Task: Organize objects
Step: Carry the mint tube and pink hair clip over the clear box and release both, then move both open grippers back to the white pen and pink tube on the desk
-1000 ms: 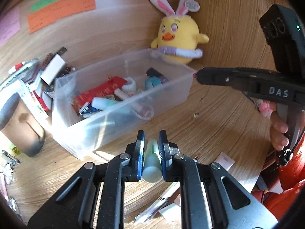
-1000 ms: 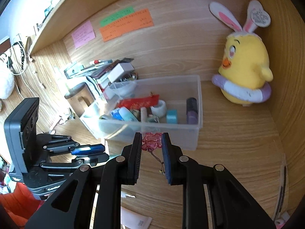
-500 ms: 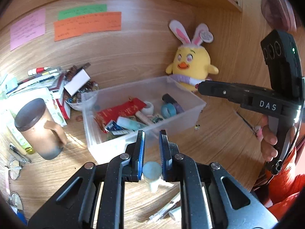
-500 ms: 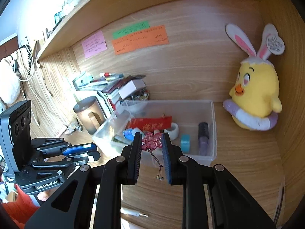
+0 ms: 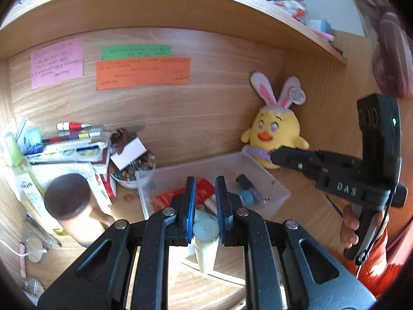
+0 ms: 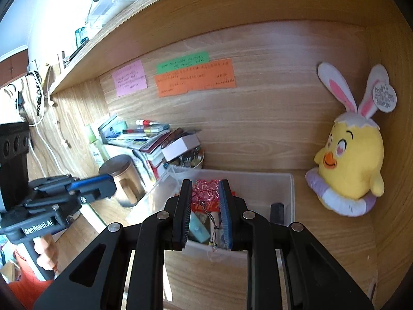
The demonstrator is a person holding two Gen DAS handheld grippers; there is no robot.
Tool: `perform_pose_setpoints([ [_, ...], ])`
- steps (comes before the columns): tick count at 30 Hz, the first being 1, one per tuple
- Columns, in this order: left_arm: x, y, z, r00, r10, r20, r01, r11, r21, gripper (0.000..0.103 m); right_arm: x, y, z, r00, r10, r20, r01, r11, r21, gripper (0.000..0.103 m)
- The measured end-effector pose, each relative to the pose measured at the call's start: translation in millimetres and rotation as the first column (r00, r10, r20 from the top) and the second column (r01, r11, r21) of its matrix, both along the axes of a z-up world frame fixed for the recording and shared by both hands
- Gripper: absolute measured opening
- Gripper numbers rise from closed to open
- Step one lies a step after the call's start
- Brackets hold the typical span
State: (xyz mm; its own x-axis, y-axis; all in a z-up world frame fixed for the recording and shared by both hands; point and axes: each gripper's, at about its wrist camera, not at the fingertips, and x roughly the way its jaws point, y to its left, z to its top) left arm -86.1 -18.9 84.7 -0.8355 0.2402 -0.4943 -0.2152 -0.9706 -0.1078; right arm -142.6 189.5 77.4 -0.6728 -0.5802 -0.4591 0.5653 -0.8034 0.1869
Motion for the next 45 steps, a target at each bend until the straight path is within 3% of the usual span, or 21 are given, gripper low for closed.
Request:
perform_pose_setpoints([
  [8,-35.7,-15.2,-0.3,0.996,0.09,0.009,-0.089,0.996,-0.018,0.014,-22.7,-8.4,-13.4,0.999,-0.008,0.036,0.007,1.0,0.019,0.019],
  [16,-73.5,-22.3,-21.8,0.986,0.155,0.062,-0.152,0.987,-0.05,0.014,-45.4,-13.1,-38.9,0.995,-0.032,0.089,0.025,0.997,0.074,0.019],
  [22,-90.2,-9.9,-39.6,0.984,0.15,0.097,-0.142,0.986,-0.086,0.014,-59.1,-15.3,-56.9,0.991,-0.039,0.131,0.026,0.995,0.1,0.019],
  [33,-101.0,17.5,-55.7,0.987,0.056,0.151,-0.046,0.997,-0.065,0.015,-78.6,-14.9,-77.4,0.979,-0.087,0.182,0.061,0.988,0.142,0.019],
  [36,-100.2,20.0,-56.0,0.986,0.045,0.16,-0.037,0.998,-0.053,0.028,-83.8,-12.6,-81.9,0.974,-0.099,0.206,0.07,0.987,0.145,0.021],
  [40,-91.6,21.6,-50.7,0.989,0.047,0.142,-0.04,0.998,-0.048,0.049,-83.8,-9.9,-81.4,0.972,-0.119,0.201,0.09,0.985,0.147,0.043],
  [45,-75.3,22.9,-39.1,0.993,0.043,0.107,-0.038,0.998,-0.047,0.068,-74.6,-6.6,-69.5,0.98,-0.132,0.151,0.111,0.983,0.144,0.056],
])
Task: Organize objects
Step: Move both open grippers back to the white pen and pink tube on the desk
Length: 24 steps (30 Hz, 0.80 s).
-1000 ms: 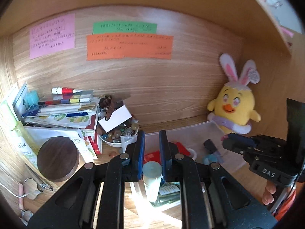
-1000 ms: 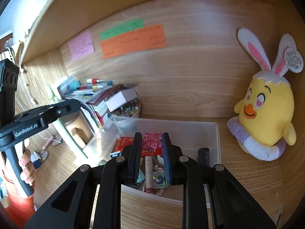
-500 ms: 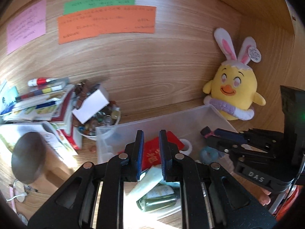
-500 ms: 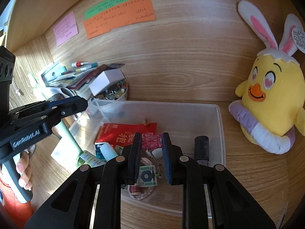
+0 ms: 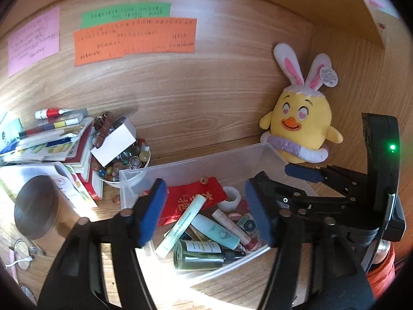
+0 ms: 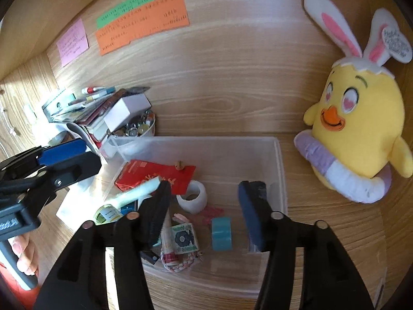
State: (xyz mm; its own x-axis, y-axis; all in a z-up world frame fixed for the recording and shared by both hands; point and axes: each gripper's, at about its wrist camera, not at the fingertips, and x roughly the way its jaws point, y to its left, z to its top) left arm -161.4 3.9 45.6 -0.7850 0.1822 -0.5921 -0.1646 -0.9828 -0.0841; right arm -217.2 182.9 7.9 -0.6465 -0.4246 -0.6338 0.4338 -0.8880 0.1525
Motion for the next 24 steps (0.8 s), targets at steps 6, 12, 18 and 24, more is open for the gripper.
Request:
perform_pose_setpoints([
  [6,28.1,-1.0,6.7,0.999,0.008,-0.032,-0.008,1.0,-0.02,0.091,21.0,7.2,16.4,0.999,0.017,-0.05,-0.017,1.0,-0.014,0.07],
  [12,55.2,-2.7,-3.9,1.0,-0.002,-0.007,0.002,0.999,-0.035,0.095,50.4,14.1,19.3,0.996,0.058,-0.07,-0.059,0.998,-0.007,0.076],
  [18,76.6,-1.7,-32.5,0.997,-0.021,0.074,0.024,0.999,-0.037,0.095,82.3,19.1,8.1,0.993,0.095,-0.066,-0.093,0.995,0.032,0.077],
  [24,91.7,1.6,-70.4,0.98,-0.062,0.189,0.066,0.998,-0.019,0.095,104.4,26.4,-16.6,0.994,0.107,0.004,-0.107,0.993,0.051,0.077],
])
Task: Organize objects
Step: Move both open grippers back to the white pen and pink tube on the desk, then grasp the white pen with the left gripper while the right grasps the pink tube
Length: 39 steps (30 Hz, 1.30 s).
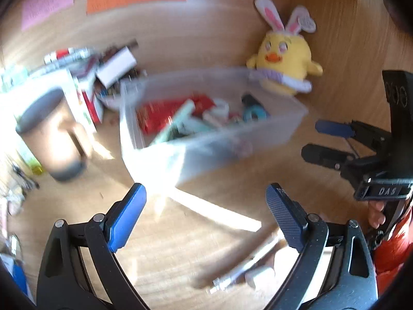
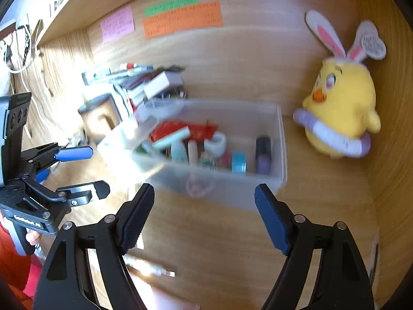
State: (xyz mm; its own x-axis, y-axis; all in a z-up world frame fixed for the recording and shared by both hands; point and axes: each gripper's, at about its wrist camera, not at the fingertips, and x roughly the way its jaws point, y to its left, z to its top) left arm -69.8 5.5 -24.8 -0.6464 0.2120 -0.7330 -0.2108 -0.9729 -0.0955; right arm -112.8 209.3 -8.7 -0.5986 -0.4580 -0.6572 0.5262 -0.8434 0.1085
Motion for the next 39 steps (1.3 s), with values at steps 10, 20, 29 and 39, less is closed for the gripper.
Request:
perform_pose_setpoints([
  [10,14.8,2.0,-40.3,0.98,-0.115,0.163,0.114,0.993,0.019,0.095,22.2,10.4,-26.7,0.998,-0.005,0.068,0.004,1.0,0.021,0.078],
  [20,11.1,15.5,-48.6,0.967,-0.182,0.176,0.201,0.975,-0.098,0.085,29.1,13.5,-26.3,0.996,-0.013,0.09,0.014,1.0,-0.009,0.078],
  [29,5.8,8.1,-43.4,0.985,-0.123,0.122,0.136,0.985,-0.103,0.021,45.0,2.4,-31.0,0.989,0.098,0.114,-0.1,0.995,0.005,0.079],
  [39,28.7,-19.2,-41.5,0.992,-0.05,0.12,0.054,0.998,-0.037,0.018,70.2,-42.8,-54.8,0.931,0.317,0.179,-0.332,0.941,0.059,0.081],
])
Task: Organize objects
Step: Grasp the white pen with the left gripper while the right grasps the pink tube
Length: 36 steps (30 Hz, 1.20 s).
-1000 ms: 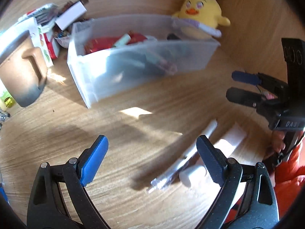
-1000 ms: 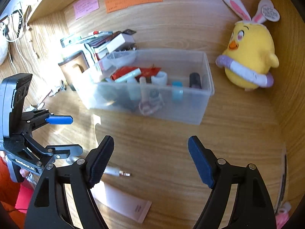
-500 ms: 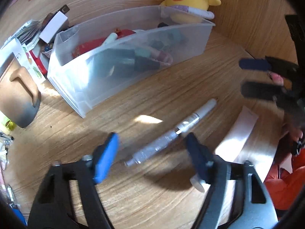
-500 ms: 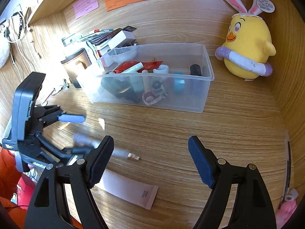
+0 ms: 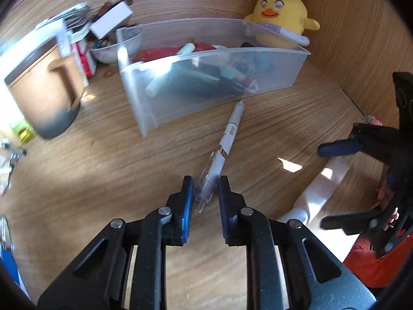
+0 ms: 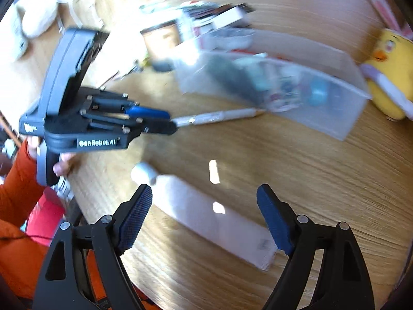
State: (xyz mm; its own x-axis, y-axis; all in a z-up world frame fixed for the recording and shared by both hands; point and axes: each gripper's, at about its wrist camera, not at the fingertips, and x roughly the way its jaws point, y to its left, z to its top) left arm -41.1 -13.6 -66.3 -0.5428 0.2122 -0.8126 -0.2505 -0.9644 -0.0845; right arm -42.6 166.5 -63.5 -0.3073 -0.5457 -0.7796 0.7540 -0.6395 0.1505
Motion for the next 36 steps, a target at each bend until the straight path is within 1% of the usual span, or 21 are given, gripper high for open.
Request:
perform_pose_setpoints([
  [2,7.3,-4.7,0.1,1.0,0.014,0.0,-0.014,1.0,0.003,0.018,2.6,-9.0,-4.6,1.0,0.013,-0.013,-0.013,0.999,0.031,0.081],
  [5,20.6,-12.4,0.0,1.0,0.025,0.0,-0.025,1.0,-0.001,0.017,3.5,-14.2,-8.1,0.998,-0.007,-0.065,0.012,0.997,0.081,0.081],
  [8,30.9,-10.3,0.2,1.0,0.01,-0.002,-0.01,1.0,-0.021,0.017,-5.0,-8.5,-7.3,0.997,-0.051,-0.059,0.055,0.996,0.075,0.079],
  [10,33.1,-3.8,-0.2,1.0,0.001,-0.009,-0.001,0.999,-0.047,0.018,-10.8,-1.7,-5.7,0.995,-0.084,-0.055,0.087,0.994,0.066,0.065],
  [11,32.4,-0.7,-0.5,1.0,-0.001,-0.012,0.001,0.998,-0.061,0.018,-14.4,2.7,-4.9,0.993,-0.103,-0.055,0.106,0.992,0.064,0.062],
  [12,31.1,1.2,-0.5,1.0,-0.006,-0.013,0.005,0.998,-0.068,0.019,-15.8,6.6,-4.2,0.992,-0.115,-0.053,0.119,0.991,0.062,0.054],
  [13,29.1,2.7,-0.5,1.0,-0.012,-0.011,0.011,0.998,-0.069,0.023,-17.5,9.8,-3.2,0.991,-0.127,-0.05,0.129,0.99,0.06,0.048],
  [14,26.2,3.6,-0.4,1.0,-0.015,-0.009,0.015,0.998,-0.065,0.026,-19.4,12.8,-2.4,0.99,-0.137,-0.047,0.139,0.989,0.058,0.045],
  [16,20.3,4.6,-0.7,1.0,-0.018,-0.007,0.017,0.998,-0.066,0.031,-22.6,16.0,-1.3,0.987,-0.154,-0.037,0.156,0.986,0.056,0.036],
  [17,17.0,5.6,-0.9,1.0,-0.02,-0.006,0.02,0.998,-0.066,0.035,-23.2,18.5,-0.8,0.987,-0.16,-0.032,0.161,0.985,0.056,0.035],
  [19,8.3,7.7,-1.3,1.0,-0.027,-0.005,0.027,0.997,-0.07,0.038,-28.8,15.3,-0.9,0.987,-0.159,-0.02,0.16,0.986,0.055,0.034],
  [21,-1.5,9.6,-1.5,0.999,-0.032,-0.002,0.032,0.997,-0.069,0.039,-30.1,13.5,-0.3,0.988,-0.153,-0.001,0.153,0.987,0.045,0.035],
  [30,-30.8,16.2,-1.2,0.999,-0.032,0.007,0.033,0.999,-0.038,0.039,-36.0,-7.0,-2.5,0.991,-0.124,-0.041,0.126,0.99,0.062,0.035],
  [32,-33.7,18.9,-1.8,0.999,-0.04,0.0,0.04,0.999,-0.036,0.034,-38.2,-7.3,-2.6,0.991,-0.129,-0.04,0.131,0.99,0.052,0.034],
  [33,-35.0,20.5,-1.9,0.999,-0.045,-0.003,0.045,0.998,-0.039,0.033,-38.8,-7.6,-3.0,0.99,-0.131,-0.042,0.133,0.99,0.051,0.029],
  [34,-35.7,22.2,-1.8,0.999,-0.053,-0.005,0.053,0.998,-0.041,0.029,-39.3,-7.6,-3.3,0.99,-0.133,-0.043,0.135,0.99,0.049,0.022],
  [35,-36.0,23.7,-1.6,0.998,-0.06,-0.005,0.059,0.997,-0.044,0.023,-40.0,-7.6,-3.1,0.99,-0.134,-0.041,0.136,0.99,0.046,0.019],
  [36,-35.9,25.3,-1.2,0.998,-0.067,-0.003,0.067,0.997,-0.044,0.02,-41.3,-7.3,-2.6,0.99,-0.137,-0.031,0.138,0.99,0.035,0.019],
])
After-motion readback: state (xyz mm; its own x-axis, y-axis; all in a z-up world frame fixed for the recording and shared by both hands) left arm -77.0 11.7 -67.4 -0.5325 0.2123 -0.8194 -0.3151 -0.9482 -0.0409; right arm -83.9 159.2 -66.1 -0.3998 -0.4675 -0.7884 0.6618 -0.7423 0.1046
